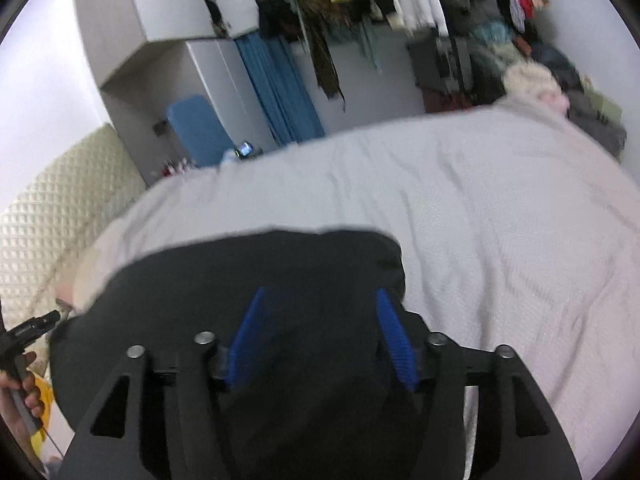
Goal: Fold large clothes
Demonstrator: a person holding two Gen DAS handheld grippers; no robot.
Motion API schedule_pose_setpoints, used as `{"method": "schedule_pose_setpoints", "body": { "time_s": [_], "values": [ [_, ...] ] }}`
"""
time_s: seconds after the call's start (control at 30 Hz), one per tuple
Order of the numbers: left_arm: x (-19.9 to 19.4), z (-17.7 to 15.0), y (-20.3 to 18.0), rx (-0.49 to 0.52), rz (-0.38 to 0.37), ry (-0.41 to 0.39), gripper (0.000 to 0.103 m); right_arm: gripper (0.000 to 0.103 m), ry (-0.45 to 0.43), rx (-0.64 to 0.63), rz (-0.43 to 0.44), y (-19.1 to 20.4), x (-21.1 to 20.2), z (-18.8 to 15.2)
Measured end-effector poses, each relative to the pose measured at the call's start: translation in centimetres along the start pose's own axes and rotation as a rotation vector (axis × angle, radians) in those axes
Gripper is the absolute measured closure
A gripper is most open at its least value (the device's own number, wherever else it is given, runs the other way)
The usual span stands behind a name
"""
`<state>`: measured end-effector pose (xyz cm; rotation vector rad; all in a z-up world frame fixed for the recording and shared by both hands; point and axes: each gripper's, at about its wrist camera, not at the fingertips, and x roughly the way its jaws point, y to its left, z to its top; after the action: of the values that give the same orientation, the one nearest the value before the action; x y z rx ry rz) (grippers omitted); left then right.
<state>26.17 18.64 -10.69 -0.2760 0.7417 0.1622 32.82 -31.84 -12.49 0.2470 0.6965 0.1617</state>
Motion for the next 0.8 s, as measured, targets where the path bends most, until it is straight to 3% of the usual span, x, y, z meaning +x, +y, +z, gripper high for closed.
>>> {"method": "schedule_pose_setpoints", "body": {
  "time_s": [0.13,0.27,0.43,0.6,0.8],
  "values": [
    [-4.9,1.1,-0.7,0.002,-0.035,-0.034,0.023,0.023,-0.079,-0.04,0.02,2.5,-4.5,1.9],
    [-10.8,2.1,-2.4,0.043,-0.064,-0.106,0.018,0.001,-0.149,-0.094,-0.004,4.9,-9.1,3.7],
    [-18.8,1.7,-6.1,0.125,-0.092,-0.197,0.0,0.0,-0.238,-0.15,0.005,7.4,-15.7,4.3],
    [-24.9,0.2,-9.1,0.178,-0.123,-0.233,0.0,0.0,-0.313,-0.191,0.062,9.4,-21.9,3.2],
    [-32.8,-4.2,-12.1,0.234,-0.167,-0.281,0.0,0.0,-0.4,-0.212,0.139,11.0,-28.2,0.4]
  ]
}}
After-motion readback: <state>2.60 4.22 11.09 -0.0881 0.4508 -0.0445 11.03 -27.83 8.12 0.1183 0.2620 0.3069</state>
